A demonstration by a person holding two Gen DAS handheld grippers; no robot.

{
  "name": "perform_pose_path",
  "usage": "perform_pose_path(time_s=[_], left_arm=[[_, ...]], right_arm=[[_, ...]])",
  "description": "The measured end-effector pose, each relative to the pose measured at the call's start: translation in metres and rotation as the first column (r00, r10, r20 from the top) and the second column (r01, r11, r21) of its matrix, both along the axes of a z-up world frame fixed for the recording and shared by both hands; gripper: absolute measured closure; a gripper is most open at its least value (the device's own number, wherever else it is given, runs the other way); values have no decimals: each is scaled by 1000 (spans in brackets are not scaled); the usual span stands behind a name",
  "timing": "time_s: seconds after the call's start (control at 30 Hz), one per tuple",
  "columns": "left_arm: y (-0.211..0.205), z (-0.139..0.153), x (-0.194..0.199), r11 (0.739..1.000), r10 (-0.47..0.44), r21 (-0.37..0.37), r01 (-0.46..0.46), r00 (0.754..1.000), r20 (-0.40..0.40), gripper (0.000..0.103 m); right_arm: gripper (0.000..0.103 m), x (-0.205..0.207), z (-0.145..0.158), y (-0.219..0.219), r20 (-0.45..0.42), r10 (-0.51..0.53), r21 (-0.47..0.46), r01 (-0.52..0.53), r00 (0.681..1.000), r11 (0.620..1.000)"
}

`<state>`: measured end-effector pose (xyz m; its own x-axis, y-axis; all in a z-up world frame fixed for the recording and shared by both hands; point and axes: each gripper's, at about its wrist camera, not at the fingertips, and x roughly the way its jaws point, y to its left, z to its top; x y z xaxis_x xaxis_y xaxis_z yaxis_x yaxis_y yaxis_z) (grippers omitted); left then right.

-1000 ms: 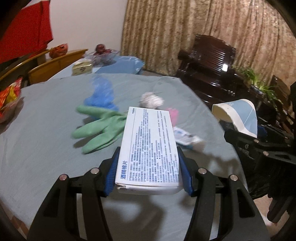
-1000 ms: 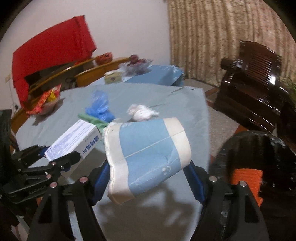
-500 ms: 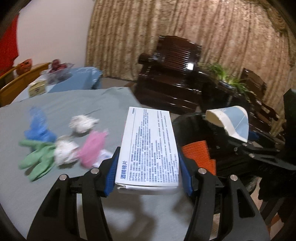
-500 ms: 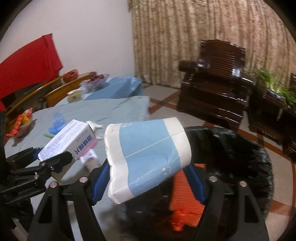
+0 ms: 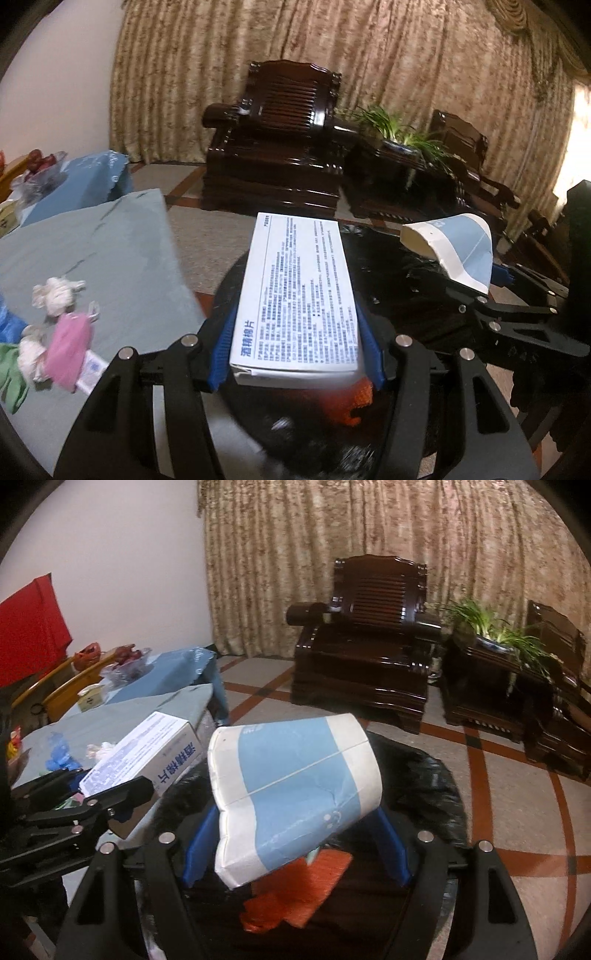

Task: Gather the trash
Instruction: 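Open both tools to drop the box and cup into the bin, then move both tools back over the table toward the pink mesh bag and tissue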

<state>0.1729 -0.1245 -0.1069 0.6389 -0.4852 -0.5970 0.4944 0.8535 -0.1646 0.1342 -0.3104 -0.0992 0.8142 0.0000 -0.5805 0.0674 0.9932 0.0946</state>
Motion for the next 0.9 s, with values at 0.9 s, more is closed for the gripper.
perform_pose_path(time_s=[0.9], left_arm=[[112, 16, -28, 971, 231, 50, -234, 971, 55, 9]], right_arm=[[6, -3, 2, 45, 10, 82, 41, -82, 997, 996]])
